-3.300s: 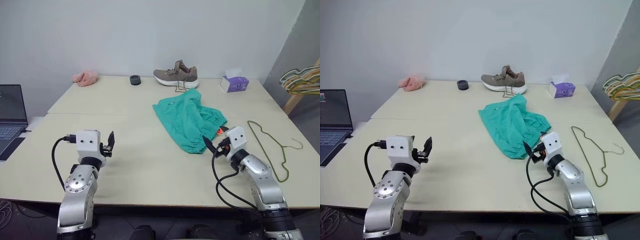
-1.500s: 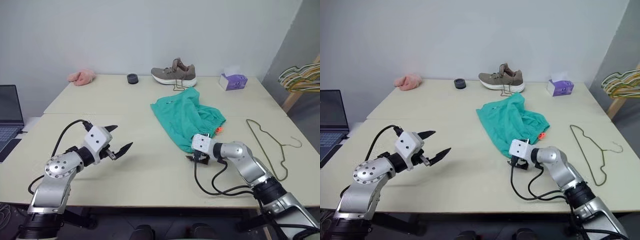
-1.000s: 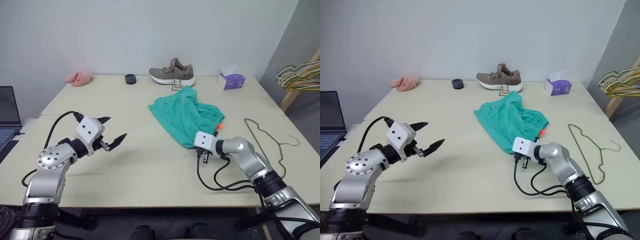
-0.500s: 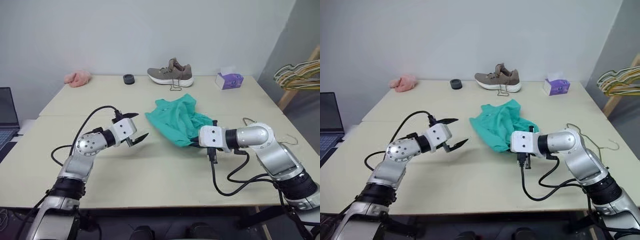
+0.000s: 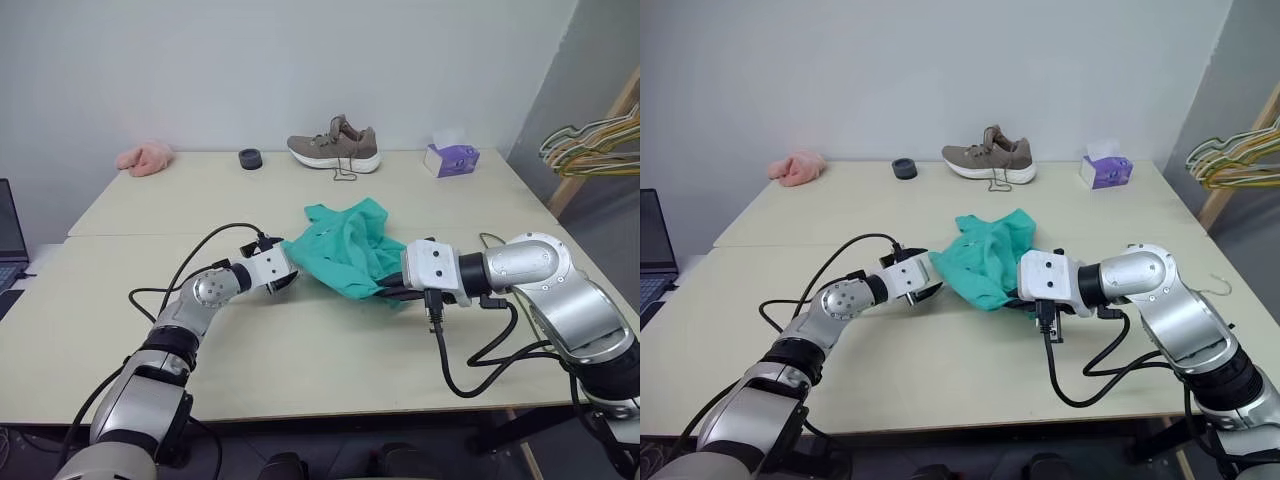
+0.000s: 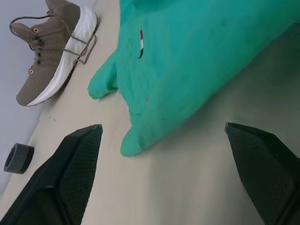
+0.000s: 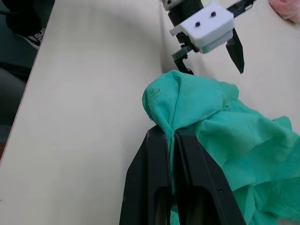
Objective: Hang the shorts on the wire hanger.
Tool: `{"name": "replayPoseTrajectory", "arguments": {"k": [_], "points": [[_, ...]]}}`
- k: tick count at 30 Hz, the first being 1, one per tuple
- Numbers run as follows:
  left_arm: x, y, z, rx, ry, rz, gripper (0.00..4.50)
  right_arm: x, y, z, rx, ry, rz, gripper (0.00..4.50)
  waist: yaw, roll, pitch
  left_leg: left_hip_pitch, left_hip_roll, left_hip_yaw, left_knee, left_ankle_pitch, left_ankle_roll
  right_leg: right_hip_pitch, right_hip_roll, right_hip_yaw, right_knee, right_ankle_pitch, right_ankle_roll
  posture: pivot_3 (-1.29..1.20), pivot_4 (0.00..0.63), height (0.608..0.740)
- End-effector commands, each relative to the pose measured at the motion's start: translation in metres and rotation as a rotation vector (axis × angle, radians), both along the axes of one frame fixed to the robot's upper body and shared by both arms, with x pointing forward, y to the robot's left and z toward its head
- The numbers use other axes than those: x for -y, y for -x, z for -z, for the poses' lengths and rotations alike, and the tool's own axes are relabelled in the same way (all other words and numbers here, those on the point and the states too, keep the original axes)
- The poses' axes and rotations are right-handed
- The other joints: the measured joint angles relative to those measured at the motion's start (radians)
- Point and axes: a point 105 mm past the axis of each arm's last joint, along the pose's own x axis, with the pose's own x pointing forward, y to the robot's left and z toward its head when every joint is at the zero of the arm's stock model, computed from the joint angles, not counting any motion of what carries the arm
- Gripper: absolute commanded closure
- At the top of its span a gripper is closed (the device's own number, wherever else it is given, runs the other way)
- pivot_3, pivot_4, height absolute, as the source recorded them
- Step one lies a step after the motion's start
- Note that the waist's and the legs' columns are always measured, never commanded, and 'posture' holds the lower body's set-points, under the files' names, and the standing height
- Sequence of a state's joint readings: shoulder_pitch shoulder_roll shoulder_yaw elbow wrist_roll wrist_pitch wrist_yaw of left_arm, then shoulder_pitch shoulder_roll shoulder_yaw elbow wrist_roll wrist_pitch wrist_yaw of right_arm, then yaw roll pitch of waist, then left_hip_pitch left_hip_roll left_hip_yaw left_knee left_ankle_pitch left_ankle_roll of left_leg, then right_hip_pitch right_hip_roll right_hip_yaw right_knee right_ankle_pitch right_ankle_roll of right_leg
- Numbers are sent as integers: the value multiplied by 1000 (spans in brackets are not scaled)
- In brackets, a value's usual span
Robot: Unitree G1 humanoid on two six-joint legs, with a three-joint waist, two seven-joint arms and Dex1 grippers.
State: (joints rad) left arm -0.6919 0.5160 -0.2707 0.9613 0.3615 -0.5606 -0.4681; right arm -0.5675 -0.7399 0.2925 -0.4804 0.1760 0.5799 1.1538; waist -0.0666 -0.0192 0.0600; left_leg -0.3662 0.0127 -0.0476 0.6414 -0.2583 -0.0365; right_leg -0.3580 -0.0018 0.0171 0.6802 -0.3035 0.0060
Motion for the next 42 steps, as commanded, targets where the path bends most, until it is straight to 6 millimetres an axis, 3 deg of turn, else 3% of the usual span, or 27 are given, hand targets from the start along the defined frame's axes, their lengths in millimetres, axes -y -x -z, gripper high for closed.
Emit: {"name": "replayPoseTrajectory", "arguments": {"k": [1, 10, 13, 17, 20, 23, 26, 28, 30, 32, 34, 37, 39, 42], "points": [[5, -5, -10, 87, -76, 47, 1513, -2, 5, -19, 50, -26, -16, 4500, -2, 0, 0, 0, 0, 0, 0, 0, 0, 0, 0, 0, 0, 0, 0, -143, 0, 740], [-12, -14, -20, 171, -209, 27, 4362, 3, 14, -17, 8, 5, -52, 4500, -21, -1, 1, -1, 0, 0, 0, 0, 0, 0, -1, -1, 0, 0, 1, -134, 0, 740], [-21, -4, -18, 79, -252, 94, 4436, 18, 0, -13, 3, 54, -26, 4500, -23, -1, 1, 0, 0, 0, 0, 0, 0, 0, -1, -1, 0, 0, 1, -120, 0, 740], [-32, 8, -31, -95, -154, 123, 4436, 48, -47, -13, 30, 118, 91, 4500, -33, -1, 1, 0, 0, 4, 0, 0, 0, -1, -1, -2, 1, 0, 1, -94, 0, 740], [-27, 9, -63, -234, 91, 93, 4436, 74, -103, -22, 67, 114, 263, 4500, -34, -1, 3, 1, 1, 4, 1, 0, 0, -1, -1, -1, 2, 0, 1, -79, 0, 740], [-13, 5, -101, -338, 343, 92, 4436, 87, -148, -37, 172, 129, 394, 4500, -39, 0, 6, 0, 1, 4, 2, 0, 0, -1, 0, -1, 3, 1, 1, -69, 0, 740], [-15, -28, -144, -238, 466, -39, 4436, 79, -183, -64, 355, 150, 496, 4500, -39, 0, 7, -2, -1, 0, 3, 1, 1, -3, 0, 0, 3, 1, 1, -65, 0, 740], [-23, -52, -186, -88, 539, -169, 4436, 66, -198, -93, 536, 163, 549, 4500, -42, -1, 7, -9, 0, 0, 4, 1, 0, -11, -1, 1, 9, 4, -4, -67, 0, 740], [-30, -64, -232, 77, 577, -247, 4436, 50, -203, -129, 724, 162, 557, 4500, -47, -1, 7, -22, 0, 0, 5, 4, -4, -27, -5, 3, 16, 4, -4, -73, 0, 740], [-39, -61, -295, 304, 584, -287, 4436, 28, -198, -181, 914, 80, 548, 4500, -53, -1, 7, -33, 1, 0, 5, 10, -13, -38, -7, 3, 18, 4, -4, -73, 0, 740], [-44, -47, -349, 518, 555, -287, 4436, 13, -186, -221, 1054, -10, 529, 4500, -62, 0, 8, -41, 0, 4, 3, 11, -17, -50, -9, 6, 20, 3, -3, -70, 0, 740], [-34, -14, -406, 769, 421, -176, 4436, 2, -168, -256, 1180, -116, 464, 4500, -70, 0, 7, -51, 0, 6, 1, 12, -17, -60, -11, 7, 20, 3, -2, -59, 0, 740], [-23, -1, -413, 791, 351, -78, 4436, 2, -162, -256, 1175, -171, 420, 4500, -66, 0, 7, -51, -2, 6, 1, 11, -17, -60, -12, 9, 18, 2, 0, -49, 0, 740], [-19, -1, -368, 637, 189, 8, 4436, 9, -171, -207, 1053, -136, 347, 4500, -59, 0, 6, -47, -5, 9, 2, 11, -17, -56, -14, 12, 19, 1, 1, -34, 0, 740]]}}
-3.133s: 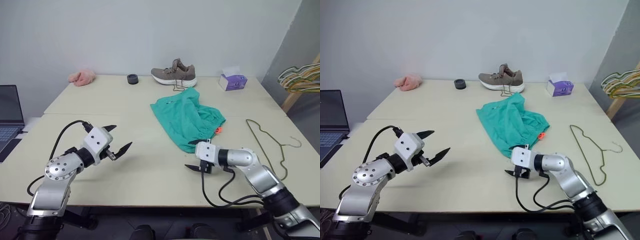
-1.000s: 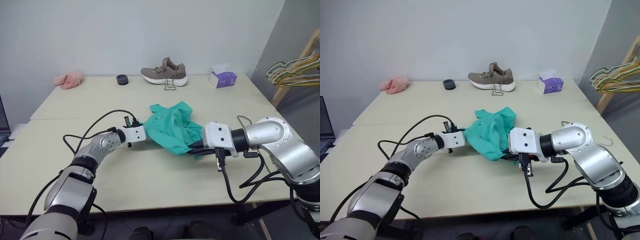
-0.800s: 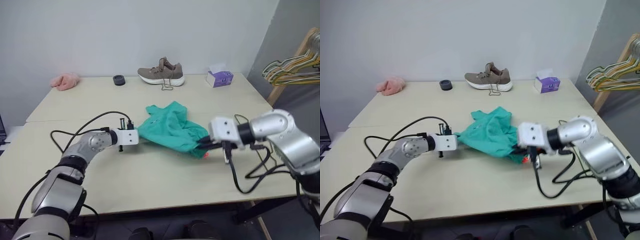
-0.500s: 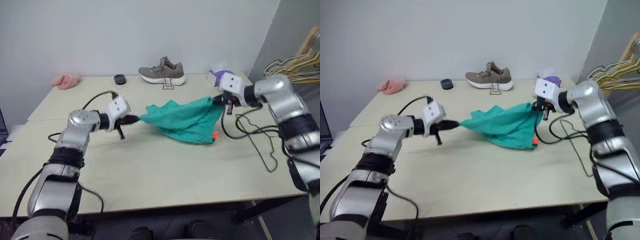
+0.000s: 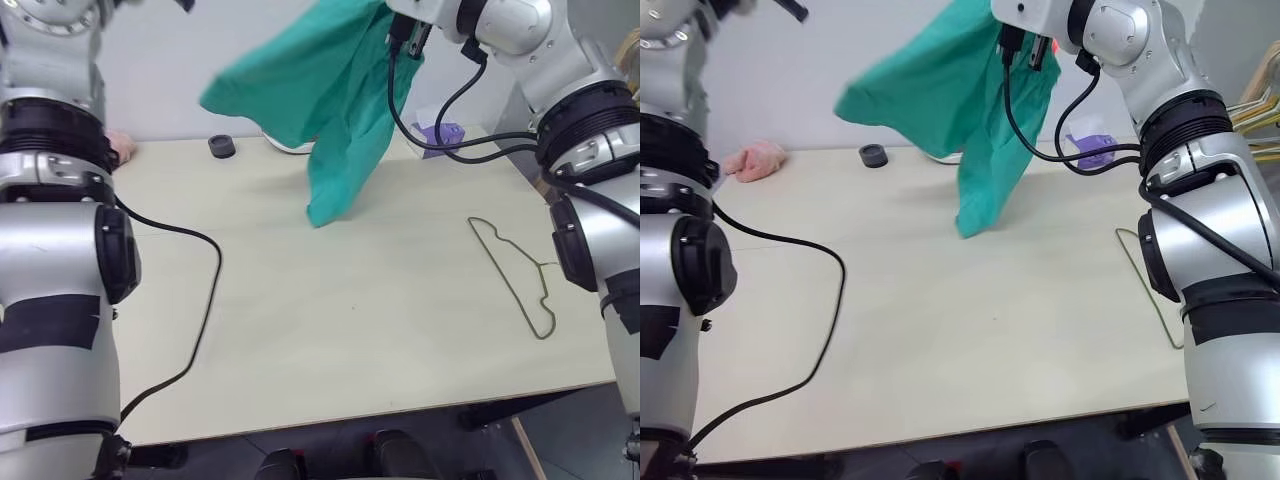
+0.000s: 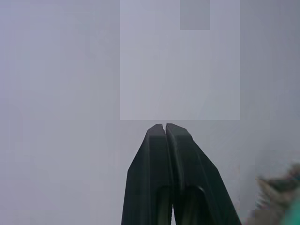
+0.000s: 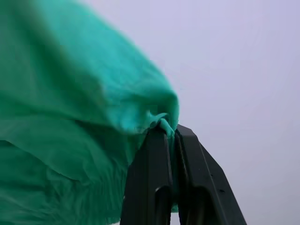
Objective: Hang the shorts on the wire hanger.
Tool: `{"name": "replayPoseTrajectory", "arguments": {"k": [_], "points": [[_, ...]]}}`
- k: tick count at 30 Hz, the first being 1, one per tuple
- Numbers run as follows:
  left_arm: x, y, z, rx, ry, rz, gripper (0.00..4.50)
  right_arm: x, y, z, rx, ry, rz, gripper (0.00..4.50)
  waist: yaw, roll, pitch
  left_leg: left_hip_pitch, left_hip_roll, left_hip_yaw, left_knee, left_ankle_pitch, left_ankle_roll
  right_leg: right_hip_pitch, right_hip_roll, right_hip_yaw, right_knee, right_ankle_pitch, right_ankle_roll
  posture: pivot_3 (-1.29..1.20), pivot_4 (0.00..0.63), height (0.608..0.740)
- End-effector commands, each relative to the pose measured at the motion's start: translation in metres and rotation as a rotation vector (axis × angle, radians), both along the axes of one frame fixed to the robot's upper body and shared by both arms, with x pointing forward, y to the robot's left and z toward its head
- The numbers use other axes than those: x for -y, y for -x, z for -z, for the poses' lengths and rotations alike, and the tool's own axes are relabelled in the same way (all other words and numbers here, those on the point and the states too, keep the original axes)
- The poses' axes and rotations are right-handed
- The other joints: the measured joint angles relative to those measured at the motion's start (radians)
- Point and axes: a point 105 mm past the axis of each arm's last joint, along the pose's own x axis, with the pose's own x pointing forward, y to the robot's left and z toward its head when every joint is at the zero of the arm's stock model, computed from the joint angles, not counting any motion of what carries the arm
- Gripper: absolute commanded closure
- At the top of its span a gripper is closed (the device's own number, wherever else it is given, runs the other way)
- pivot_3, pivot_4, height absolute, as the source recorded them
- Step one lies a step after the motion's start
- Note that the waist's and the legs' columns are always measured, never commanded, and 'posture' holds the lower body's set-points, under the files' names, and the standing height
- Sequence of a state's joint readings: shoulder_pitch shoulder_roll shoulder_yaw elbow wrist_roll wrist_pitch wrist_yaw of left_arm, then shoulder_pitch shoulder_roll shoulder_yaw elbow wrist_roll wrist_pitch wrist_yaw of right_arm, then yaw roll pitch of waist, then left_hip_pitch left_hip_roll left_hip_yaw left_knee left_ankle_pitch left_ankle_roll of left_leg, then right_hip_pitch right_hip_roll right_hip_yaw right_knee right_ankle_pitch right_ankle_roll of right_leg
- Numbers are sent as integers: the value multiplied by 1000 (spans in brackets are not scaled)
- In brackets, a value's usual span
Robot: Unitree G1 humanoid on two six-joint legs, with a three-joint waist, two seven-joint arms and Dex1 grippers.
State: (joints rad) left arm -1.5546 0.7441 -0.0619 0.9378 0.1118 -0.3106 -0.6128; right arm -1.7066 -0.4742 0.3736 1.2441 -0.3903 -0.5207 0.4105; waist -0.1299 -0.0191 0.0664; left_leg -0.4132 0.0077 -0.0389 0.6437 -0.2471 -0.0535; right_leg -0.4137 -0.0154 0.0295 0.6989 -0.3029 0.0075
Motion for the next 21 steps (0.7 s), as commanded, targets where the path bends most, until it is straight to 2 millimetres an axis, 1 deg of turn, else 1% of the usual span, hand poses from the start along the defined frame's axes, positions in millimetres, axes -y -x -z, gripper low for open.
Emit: {"name": "replayPoseTrajectory", "arguments": {"k": [1, 2, 3, 4, 5, 6, 8, 10, 11, 13, 15, 16, 17, 18, 19, 21], "points": [[3, -1, 50, -160, -175, 38, 4436, 11, -5, 47, -125, 22, -61, 4500, 9, 0, 0, 6, -1, 0, 0, 0, 1, 6, 0, 0, -1, 0, 1, -34, 0, 740], [-4, -5, 80, -265, -168, 43, 4436, 14, -9, 75, -206, 23, -78, 4500, 11, 0, 1, 17, -1, 3, 0, -2, 5, 17, 1, 2, 0, 0, 1, -27, 0, 740], [-12, -7, 115, -382, -165, 47, 4436, 17, -10, 107, -287, 40, -97, 4500, 13, 0, 0, 22, -1, 2, 0, -3, 6, 21, 2, 2, 1, 1, 2, -27, 0, 740], [-16, -4, 151, -507, -150, 70, 4436, 19, -9, 135, -355, 46, -113, 4500, 12, 1, -1, 29, -1, 3, 0, -2, 8, 28, 5, 3, 0, 1, 3, -27, 0, 740], [-17, 1, 173, -588, -140, 88, 4436, 21, -7, 152, -396, 48, -125, 4500, 12, 1, 0, 36, 0, 4, 0, -2, 8, 34, 7, 5, 1, 1, 3, -27, 0, 740], [-17, 6, 187, -639, -123, 104, 4436, 21, -4, 162, -423, 46, -135, 4500, 12, 0, 1, 42, 1, 4, 1, -2, 8, 39, 7, 5, 2, 1, 3, -25, 0, 740], [-21, 25, 239, -824, -112, 144, 4436, 23, 8, 201, -509, 89, -171, 4500, 11, -1, 1, 39, 2, 3, 2, -2, 9, 36, 8, 6, 4, 3, 2, -27, 0, 740], [-25, 49, 278, -988, -110, 185, 4436, 25, 24, 232, -584, 133, -203, 4500, 9, -1, 1, 30, 3, 2, 7, -1, 9, 25, 6, 7, 11, 5, 0, -33, 0, 740], [-26, 57, 288, -1033, -104, 197, 4436, 26, 30, 240, -603, 148, -211, 4500, 8, -1, 1, 30, 4, 2, 9, -1, 9, 25, 6, 7, 15, 4, 0, -33, 0, 740], [-29, 84, 314, -1185, -93, 246, 4436, 30, 50, 264, -670, 192, -239, 4500, 8, -1, 1, 31, 5, 0, 9, -1, 9, 25, 8, 6, 16, 4, -2, -41, 0, 740], [-29, 105, 329, -1281, -100, 285, 4436, 34, 65, 279, -723, 220, -255, 4500, 10, -1, 1, 34, 5, 0, 7, -1, 9, 26, 9, 6, 16, 3, -2, -42, 0, 740], [-29, 112, 333, -1306, -104, 297, 4436, 35, 70, 283, -741, 229, -259, 4500, 14, -1, 1, 34, 5, 0, 5, -1, 9, 26, 10, 5, 16, 3, -3, -42, 0, 740], [-28, 113, 336, -1287, -120, 291, 4436, 36, 75, 285, -769, 218, -258, 4500, 18, -1, 1, 35, 5, 0, 5, -1, 9, 27, 10, 5, 16, 3, -3, -44, 0, 740], [-25, 110, 336, -1234, -125, 295, 4436, 35, 79, 286, -797, 200, -260, 4500, 21, -1, 1, 37, 5, 0, 5, -1, 9, 28, 11, 5, 16, 3, -2, -40, 0, 740], [-21, 103, 332, -1164, -112, 291, 4436, 34, 81, 284, -819, 174, -261, 4500, 24, -1, 1, 38, 5, 0, 5, -1, 10, 28, 12, 6, 16, 1, 0, -40, 0, 740], [-16, 81, 325, -1011, -54, 229, 4436, 29, 87, 278, -862, 131, -282, 4500, 43, -2, 1, 42, 5, 1, 5, 1, 13, 32, 14, 6, 16, 2, 0, -40, 0, 740]]}}
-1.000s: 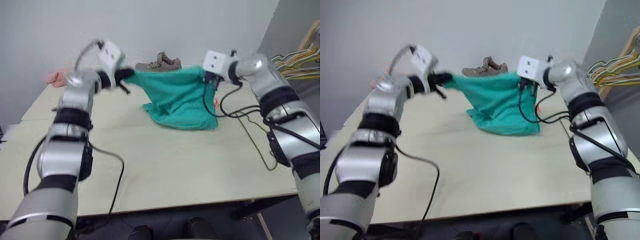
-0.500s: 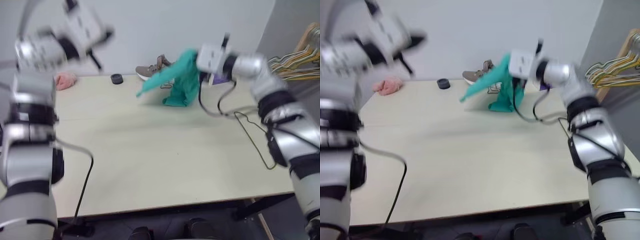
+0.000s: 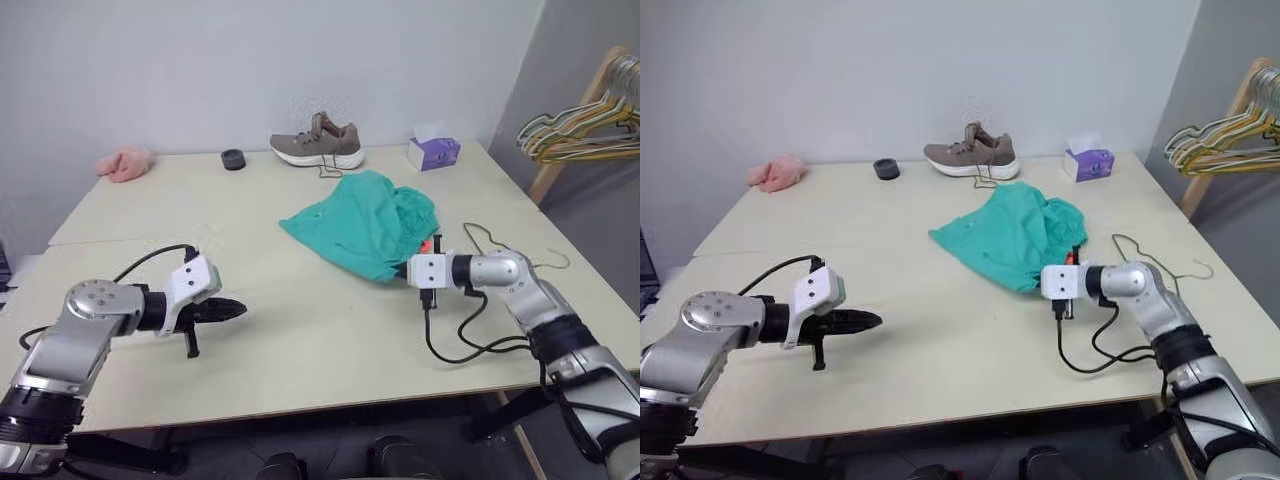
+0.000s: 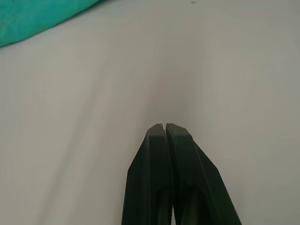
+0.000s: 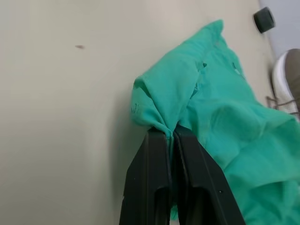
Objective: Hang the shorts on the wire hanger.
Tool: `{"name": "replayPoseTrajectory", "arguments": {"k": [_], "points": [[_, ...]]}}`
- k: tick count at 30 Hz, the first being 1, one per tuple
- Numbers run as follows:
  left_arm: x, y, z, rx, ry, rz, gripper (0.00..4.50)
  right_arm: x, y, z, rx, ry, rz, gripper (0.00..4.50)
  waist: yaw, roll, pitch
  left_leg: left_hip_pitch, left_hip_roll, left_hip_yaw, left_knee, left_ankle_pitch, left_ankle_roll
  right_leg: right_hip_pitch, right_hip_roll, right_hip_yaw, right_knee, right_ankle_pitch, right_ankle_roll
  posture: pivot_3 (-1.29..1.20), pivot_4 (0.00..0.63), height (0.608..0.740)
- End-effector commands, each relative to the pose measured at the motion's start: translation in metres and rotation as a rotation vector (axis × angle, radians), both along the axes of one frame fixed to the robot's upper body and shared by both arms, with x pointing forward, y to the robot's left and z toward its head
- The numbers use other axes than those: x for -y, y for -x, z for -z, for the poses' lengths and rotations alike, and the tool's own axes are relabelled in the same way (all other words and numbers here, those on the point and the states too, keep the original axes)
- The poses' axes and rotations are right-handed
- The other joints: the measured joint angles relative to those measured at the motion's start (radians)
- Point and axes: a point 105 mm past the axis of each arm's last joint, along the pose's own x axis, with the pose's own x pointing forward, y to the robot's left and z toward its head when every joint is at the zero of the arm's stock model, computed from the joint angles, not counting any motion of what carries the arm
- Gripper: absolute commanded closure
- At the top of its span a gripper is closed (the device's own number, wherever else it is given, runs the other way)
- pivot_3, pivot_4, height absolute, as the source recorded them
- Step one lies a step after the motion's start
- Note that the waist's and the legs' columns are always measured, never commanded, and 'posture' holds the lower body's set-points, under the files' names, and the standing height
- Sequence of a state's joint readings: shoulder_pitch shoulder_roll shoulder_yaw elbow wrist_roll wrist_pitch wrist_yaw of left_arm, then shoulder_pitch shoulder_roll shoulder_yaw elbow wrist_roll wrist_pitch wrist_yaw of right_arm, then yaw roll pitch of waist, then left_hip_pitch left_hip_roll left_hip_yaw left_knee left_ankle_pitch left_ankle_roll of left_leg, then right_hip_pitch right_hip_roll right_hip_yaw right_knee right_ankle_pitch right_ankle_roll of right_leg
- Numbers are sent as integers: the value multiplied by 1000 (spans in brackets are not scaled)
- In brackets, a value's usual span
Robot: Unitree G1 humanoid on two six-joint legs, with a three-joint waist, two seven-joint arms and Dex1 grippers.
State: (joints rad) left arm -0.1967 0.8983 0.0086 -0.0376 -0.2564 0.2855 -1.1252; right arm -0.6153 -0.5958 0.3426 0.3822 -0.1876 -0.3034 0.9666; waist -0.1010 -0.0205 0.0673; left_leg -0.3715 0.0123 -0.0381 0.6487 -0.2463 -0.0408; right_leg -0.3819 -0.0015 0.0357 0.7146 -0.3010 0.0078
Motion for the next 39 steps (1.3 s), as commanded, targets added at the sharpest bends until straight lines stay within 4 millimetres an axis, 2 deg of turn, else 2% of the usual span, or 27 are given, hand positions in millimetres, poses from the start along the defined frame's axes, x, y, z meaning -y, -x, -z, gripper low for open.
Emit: {"name": "replayPoseTrajectory", "arguments": {"k": [1, 2, 5, 12, 18, 23, 30, 39], "points": [[8, -39, -29, 335, 10, -108, 4436, -15, 7, -38, -9, -118, -16, 4500, 18, -1, 0, 8, 0, 0, -1, 0, 0, 8, 0, 0, -1, 0, 0, -40, 0, 740], [14, -42, -29, 360, 21, -96, 4436, -19, 9, -45, -27, -145, -14, 4500, 22, -2, -1, 10, 0, 0, -1, 0, 0, 11, 0, 0, -2, 0, 0, -40, 0, 740], [26, -44, -24, 387, 17, -53, 3860, -27, 17, -61, -46, -178, -22, 4500, 23, -3, -2, 10, 0, 1, -2, 0, 0, 10, 2, 1, -3, 0, 0, -51, 0, 740], [23, -78, -7, 527, -147, -68, 1818, -40, 45, -93, -131, -208, -83, 4500, 21, -3, -2, 7, 0, 3, -2, 0, 0, 8, 1, 2, -7, 0, 1, -87, 0, 740], [31, -114, -4, 627, -178, -125, 36, -45, 68, -104, -199, -201, -145, 4500, 18, -4, -2, 7, -1, 3, -2, 0, 0, 9, 1, 1, -10, 2, 5, -112, 0, 740], [46, -117, 22, 565, -191, -57, 36, -47, 72, -109, -214, -213, -148, 4500, 6, -4, -3, 5, -1, 7, -3, 0, 0, 10, 1, 4, -16, 4, 8, -129, 0, 740], [50, -120, 44, 534, -262, -47, 36, -45, 77, -114, -224, -221, -144, 4500, -13, -5, -3, 0, 0, 9, -2, -1, 0, 6, 0, 5, -19, 5, 11, -157, 0, 740], [49, -120, 47, 538, -266, -53, 2747, -45, 87, -118, -258, -231, -165, 4500, -30, -5, -3, 0, 0, 8, -2, -1, 0, 6, -1, 4, -20, 6, 12, -175, 0, 740]]}}
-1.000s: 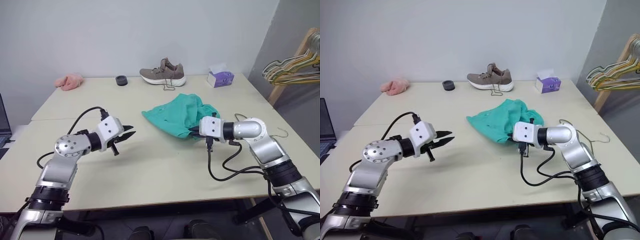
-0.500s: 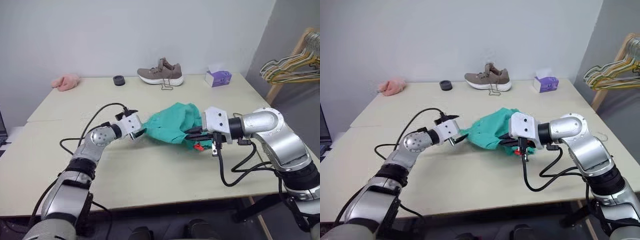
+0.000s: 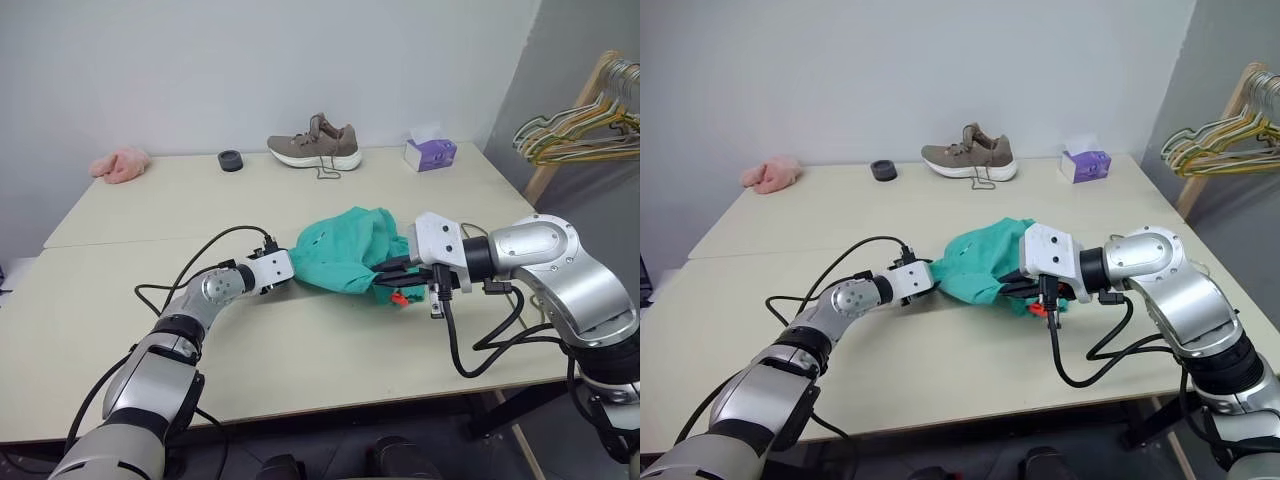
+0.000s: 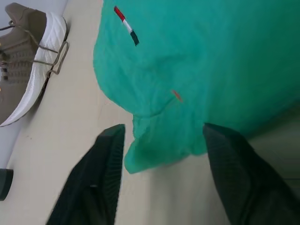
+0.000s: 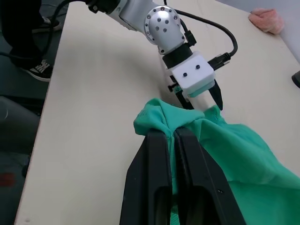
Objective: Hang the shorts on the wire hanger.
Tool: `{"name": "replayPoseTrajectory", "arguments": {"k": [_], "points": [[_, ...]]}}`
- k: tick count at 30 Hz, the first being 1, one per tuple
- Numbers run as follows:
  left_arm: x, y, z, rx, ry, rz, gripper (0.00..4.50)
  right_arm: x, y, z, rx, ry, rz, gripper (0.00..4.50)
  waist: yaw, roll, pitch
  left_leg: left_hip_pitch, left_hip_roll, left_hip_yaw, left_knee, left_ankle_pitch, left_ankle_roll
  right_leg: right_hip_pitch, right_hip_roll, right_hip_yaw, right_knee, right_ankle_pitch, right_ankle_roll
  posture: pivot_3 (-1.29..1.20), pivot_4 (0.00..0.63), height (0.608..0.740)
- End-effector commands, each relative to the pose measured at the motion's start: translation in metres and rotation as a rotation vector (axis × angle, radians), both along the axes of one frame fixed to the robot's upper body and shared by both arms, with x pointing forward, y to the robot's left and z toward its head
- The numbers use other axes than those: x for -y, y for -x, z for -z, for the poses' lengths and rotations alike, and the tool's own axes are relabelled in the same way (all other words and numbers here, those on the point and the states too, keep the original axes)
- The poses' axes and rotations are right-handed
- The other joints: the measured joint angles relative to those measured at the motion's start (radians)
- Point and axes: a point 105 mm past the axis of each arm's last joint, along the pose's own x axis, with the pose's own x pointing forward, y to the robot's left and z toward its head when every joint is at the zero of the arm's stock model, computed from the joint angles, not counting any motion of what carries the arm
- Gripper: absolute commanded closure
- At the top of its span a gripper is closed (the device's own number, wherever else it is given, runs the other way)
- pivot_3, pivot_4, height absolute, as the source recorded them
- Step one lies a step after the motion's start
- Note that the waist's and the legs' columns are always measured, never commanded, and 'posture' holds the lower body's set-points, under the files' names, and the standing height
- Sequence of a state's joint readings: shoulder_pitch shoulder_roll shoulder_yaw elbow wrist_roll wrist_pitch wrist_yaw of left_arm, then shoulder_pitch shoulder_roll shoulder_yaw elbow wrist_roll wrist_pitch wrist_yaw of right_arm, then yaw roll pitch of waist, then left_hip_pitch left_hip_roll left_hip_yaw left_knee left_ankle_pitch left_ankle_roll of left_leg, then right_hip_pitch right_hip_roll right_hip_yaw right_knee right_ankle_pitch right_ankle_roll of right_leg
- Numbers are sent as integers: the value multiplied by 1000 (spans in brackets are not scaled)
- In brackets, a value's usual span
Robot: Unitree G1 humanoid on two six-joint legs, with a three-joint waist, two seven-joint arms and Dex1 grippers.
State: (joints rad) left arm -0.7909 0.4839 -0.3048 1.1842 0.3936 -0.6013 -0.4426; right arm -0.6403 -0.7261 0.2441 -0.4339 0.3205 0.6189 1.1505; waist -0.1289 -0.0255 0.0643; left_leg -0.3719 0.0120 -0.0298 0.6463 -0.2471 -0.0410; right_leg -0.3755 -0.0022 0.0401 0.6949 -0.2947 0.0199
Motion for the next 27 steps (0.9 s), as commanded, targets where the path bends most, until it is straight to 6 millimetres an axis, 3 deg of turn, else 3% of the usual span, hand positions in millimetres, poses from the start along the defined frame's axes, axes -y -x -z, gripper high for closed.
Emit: {"name": "replayPoseTrajectory", "arguments": {"k": [1, 5, 6, 11, 15, 18, 22, 25, 27], "points": [[5, -7, -15, 55, 10, 16, 2995, -1, 6, -18, 57, -36, -24, 4500, -7, 0, 0, 0, 0, 0, 0, 0, 0, 0, 0, 0, 0, 0, 0, -175, 0, 740], [-4, -13, -28, 101, 40, -35, 4341, 1, 7, -16, 48, -41, -27, 4500, -15, 0, 0, -1, 0, -1, 0, 0, 0, 0, 0, 0, -1, 0, 0, -170, 0, 740], [-8, -15, -32, 114, 59, -57, 4487, 2, 6, -15, 47, -40, -26, 4500, -15, 0, 0, -1, 0, -1, 0, 0, 0, 0, -1, 0, -1, 0, 0, -169, 0, 740], [-37, -27, -66, 204, 213, -212, 4487, 6, 2, -11, 42, -43, -7, 4500, -21, 0, 0, -3, 0, -1, 0, 0, 0, -3, -1, 0, -1, 0, 1, -169, 0, 740], [-61, -26, -83, 224, 338, -293, 4487, 9, -3, -10, 49, -40, 9, 4500, -29, 0, 0, -5, 0, -1, 0, 0, 0, -4, -1, 0, -1, 0, 1, -164, 0, 740], [-52, -12, -79, 141, 426, -175, 4487, 9, -7, -10, 56, -42, 21, 4500, -34, 0, 0, -5, 0, -1, 0, 0, 0, -4, -2, -1, -1, 0, 1, -155, 0, 740], [-25, 34, -55, 19, 290, 141, 3589, 11, -12, -10, 69, -34, 35, 4500, -36, 0, -1, -5, 0, -1, 0, 0, 0, -4, -5, 0, -1, 3, -4, -147, 0, 740], [-18, 53, -41, -59, 223, 228, 2662, 11, -11, -10, 61, -30, 27, 4500, -36, 0, 0, -6, 0, -2, 0, 0, 0, -5, -6, -1, 0, 3, -5, -144, 0, 740], [-11, 56, -38, -59, 205, 245, 2019, 10, -9, -10, 54, -29, 17, 4500, -33, 0, -1, -6, 0, -3, 0, 0, 0, -5, -6, -2, 0, 3, -4, -143, 0, 740]]}}
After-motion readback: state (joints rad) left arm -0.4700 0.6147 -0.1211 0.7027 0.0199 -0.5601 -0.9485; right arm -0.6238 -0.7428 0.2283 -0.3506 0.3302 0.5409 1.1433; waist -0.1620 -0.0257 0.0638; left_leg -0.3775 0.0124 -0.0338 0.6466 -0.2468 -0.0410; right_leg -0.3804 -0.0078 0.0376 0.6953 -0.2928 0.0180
